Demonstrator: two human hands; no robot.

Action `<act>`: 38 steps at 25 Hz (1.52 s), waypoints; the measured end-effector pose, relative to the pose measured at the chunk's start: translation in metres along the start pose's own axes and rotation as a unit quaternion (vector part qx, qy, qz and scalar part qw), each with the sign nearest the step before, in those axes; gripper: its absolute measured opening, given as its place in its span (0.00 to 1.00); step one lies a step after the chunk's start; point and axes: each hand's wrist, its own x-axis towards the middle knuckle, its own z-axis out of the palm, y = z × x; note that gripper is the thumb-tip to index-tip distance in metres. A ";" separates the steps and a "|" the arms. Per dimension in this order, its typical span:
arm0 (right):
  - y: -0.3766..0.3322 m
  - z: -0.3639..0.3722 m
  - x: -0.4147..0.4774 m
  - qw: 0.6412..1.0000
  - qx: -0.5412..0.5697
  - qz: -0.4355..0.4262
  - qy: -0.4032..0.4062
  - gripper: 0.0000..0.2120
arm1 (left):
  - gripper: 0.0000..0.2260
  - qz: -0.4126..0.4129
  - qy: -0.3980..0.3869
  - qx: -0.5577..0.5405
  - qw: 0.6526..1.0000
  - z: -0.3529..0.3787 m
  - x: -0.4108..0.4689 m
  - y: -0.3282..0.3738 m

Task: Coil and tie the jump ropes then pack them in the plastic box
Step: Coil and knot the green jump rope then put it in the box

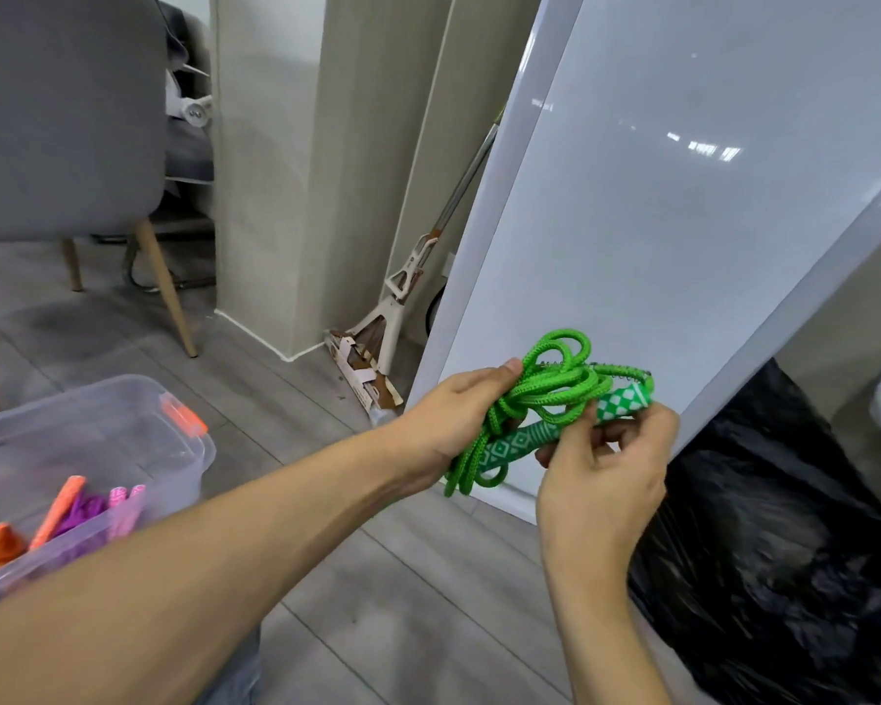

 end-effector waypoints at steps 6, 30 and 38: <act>-0.004 0.005 0.004 0.997 -0.035 -0.059 -0.045 0.09 | 0.19 0.004 0.005 -0.013 1.000 -0.005 -0.001 0.002; 0.025 -0.006 0.021 0.974 0.020 0.172 -0.143 0.11 | 0.19 -0.001 -0.035 0.013 0.999 -0.004 -0.006 -0.002; 0.045 -0.010 0.031 0.980 0.029 0.193 -0.040 0.13 | 0.30 -0.166 -0.174 -0.082 0.967 -0.010 -0.002 0.003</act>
